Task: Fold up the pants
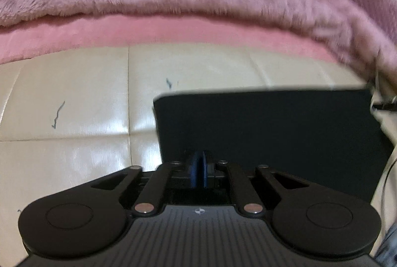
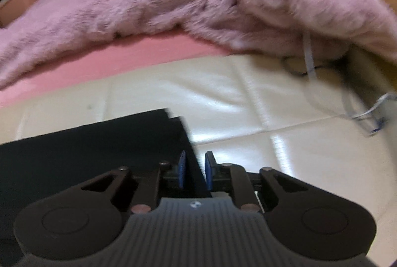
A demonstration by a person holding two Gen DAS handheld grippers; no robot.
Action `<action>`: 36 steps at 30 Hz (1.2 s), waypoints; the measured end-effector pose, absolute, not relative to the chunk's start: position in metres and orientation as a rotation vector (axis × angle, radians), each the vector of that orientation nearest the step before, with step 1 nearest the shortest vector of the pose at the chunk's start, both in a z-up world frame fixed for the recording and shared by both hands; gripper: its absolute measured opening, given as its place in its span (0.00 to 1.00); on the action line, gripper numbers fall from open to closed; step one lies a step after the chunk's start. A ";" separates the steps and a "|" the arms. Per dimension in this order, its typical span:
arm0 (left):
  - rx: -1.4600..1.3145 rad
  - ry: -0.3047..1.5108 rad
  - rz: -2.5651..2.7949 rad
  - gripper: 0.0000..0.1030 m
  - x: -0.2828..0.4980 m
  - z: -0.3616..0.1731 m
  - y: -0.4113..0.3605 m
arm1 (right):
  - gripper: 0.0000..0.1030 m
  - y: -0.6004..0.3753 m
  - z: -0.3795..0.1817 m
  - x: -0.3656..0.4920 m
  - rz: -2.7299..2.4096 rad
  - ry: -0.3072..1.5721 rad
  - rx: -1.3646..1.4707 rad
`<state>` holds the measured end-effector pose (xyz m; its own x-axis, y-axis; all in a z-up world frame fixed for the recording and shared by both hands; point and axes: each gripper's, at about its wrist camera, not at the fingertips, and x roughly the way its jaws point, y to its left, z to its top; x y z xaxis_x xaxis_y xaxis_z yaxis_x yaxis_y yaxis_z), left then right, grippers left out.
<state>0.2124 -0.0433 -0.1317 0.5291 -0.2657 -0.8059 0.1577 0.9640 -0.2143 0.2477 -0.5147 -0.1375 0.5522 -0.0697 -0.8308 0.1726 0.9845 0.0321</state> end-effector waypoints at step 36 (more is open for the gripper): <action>-0.028 1.033 -0.402 0.11 0.155 -0.125 -0.043 | 0.03 -0.341 -0.127 0.168 0.167 0.826 0.126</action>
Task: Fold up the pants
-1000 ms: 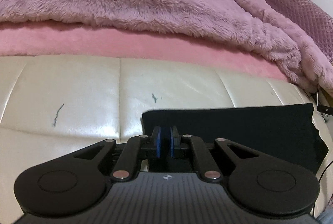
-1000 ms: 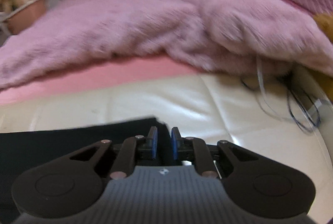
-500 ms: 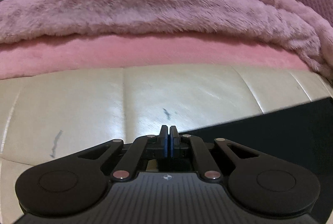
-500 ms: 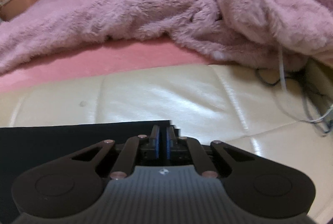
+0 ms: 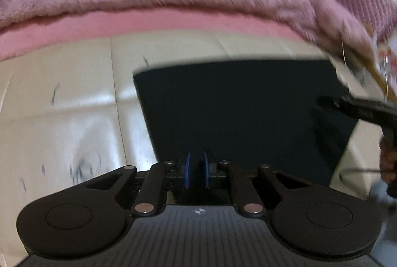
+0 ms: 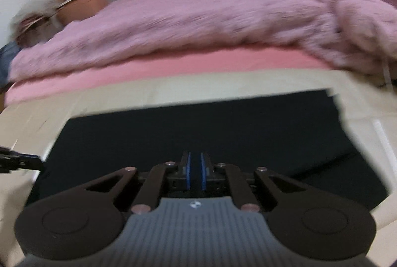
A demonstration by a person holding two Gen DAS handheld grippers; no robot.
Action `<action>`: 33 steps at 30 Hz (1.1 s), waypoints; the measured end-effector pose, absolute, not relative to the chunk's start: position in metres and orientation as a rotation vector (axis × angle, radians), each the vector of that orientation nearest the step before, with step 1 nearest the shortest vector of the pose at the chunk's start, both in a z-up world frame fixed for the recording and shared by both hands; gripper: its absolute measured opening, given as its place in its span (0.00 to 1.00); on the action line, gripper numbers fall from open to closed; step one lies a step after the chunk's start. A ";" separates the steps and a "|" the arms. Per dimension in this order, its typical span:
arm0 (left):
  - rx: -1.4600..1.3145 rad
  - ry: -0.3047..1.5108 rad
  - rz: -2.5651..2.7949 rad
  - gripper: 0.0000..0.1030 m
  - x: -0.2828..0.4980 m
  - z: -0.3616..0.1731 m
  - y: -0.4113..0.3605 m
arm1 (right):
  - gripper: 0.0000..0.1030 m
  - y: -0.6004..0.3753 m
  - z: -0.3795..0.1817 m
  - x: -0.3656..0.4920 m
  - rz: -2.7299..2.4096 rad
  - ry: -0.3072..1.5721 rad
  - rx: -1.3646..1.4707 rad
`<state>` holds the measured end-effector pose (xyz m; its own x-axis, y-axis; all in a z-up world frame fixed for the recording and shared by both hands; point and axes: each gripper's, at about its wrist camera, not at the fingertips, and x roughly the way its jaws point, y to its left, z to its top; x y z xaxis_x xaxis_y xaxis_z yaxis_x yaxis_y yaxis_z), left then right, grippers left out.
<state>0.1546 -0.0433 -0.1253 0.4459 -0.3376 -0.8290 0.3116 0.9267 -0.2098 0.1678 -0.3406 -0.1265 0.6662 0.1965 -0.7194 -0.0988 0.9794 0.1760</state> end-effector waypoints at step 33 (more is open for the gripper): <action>-0.847 1.062 -0.290 0.36 0.196 -0.192 0.048 | 0.14 -0.324 -0.157 0.140 0.145 0.687 0.138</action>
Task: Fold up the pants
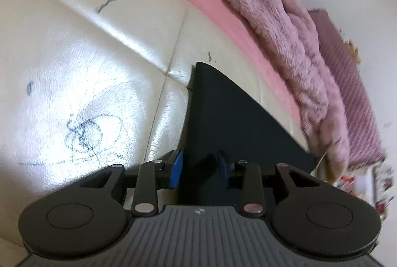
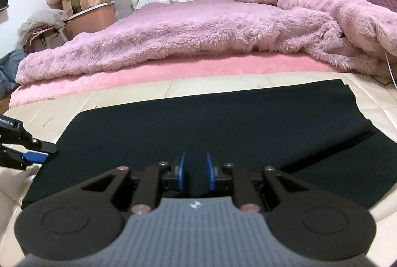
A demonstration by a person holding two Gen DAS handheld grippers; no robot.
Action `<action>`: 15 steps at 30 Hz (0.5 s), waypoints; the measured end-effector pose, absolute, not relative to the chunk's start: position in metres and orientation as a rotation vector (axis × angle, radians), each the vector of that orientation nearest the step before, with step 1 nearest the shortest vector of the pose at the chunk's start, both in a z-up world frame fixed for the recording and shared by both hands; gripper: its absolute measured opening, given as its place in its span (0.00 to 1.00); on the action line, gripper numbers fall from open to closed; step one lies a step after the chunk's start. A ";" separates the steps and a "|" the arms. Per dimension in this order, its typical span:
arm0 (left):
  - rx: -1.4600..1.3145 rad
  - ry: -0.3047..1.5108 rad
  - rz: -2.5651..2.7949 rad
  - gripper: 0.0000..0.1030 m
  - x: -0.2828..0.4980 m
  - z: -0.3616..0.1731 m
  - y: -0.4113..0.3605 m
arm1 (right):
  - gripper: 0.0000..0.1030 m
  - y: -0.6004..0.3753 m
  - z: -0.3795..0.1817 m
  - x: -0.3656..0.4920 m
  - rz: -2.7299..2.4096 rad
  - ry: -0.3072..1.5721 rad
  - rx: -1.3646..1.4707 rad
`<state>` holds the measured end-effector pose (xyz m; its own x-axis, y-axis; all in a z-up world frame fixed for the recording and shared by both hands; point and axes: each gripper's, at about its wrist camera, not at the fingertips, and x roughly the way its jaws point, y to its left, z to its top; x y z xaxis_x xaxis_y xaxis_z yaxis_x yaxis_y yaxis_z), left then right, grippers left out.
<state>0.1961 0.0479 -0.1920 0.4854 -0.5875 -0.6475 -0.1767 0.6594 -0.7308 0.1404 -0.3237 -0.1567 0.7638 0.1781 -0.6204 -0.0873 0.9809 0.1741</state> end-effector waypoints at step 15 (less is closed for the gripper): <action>-0.802 1.013 -0.225 0.10 0.190 -0.167 0.040 | 0.14 -0.323 -0.158 0.140 0.119 0.720 0.105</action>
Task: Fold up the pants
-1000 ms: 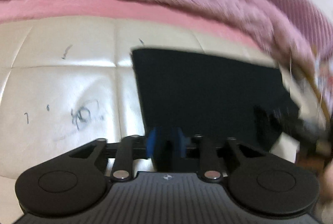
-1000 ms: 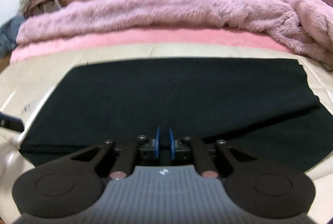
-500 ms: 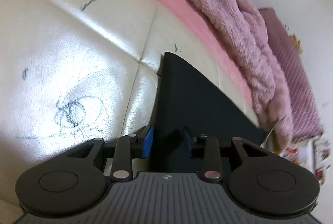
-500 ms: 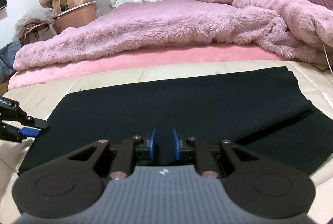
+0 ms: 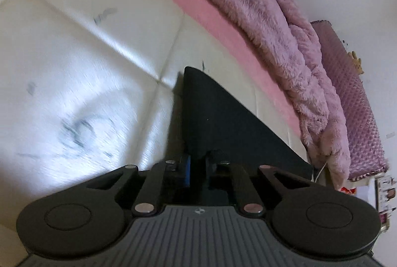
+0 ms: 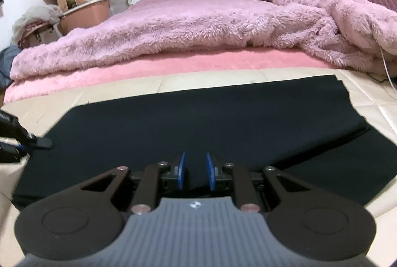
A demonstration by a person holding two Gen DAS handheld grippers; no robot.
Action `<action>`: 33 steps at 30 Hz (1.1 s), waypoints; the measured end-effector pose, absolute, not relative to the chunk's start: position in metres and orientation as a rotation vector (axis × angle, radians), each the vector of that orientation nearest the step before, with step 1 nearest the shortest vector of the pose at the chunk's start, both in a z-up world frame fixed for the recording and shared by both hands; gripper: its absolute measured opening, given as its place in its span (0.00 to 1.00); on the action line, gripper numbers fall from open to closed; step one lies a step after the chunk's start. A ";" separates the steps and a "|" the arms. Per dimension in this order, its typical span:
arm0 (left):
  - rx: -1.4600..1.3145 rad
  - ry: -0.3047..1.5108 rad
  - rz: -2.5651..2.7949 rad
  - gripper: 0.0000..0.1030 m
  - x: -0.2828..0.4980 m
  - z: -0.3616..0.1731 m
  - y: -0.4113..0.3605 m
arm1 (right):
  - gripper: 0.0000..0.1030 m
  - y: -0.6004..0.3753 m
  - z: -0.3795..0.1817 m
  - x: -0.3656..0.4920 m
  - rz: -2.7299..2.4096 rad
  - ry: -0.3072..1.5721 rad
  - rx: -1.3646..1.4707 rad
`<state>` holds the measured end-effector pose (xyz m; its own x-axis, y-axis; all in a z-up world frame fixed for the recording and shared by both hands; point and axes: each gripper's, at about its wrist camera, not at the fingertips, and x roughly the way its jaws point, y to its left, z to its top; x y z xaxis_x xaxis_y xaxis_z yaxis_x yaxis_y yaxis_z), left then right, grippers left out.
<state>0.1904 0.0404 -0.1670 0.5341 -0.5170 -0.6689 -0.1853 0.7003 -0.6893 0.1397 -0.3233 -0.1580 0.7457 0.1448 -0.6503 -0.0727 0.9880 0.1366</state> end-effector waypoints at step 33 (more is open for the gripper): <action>-0.515 1.001 -0.194 0.06 0.175 0.044 0.068 | 0.07 -0.245 -0.115 0.121 0.380 0.799 -0.026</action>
<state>0.1751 0.0685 0.0441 0.5342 -0.3852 -0.7525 -0.0764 0.8645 -0.4968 0.1215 -0.2451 -0.1147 0.6331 0.3227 -0.7036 -0.3422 0.9320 0.1195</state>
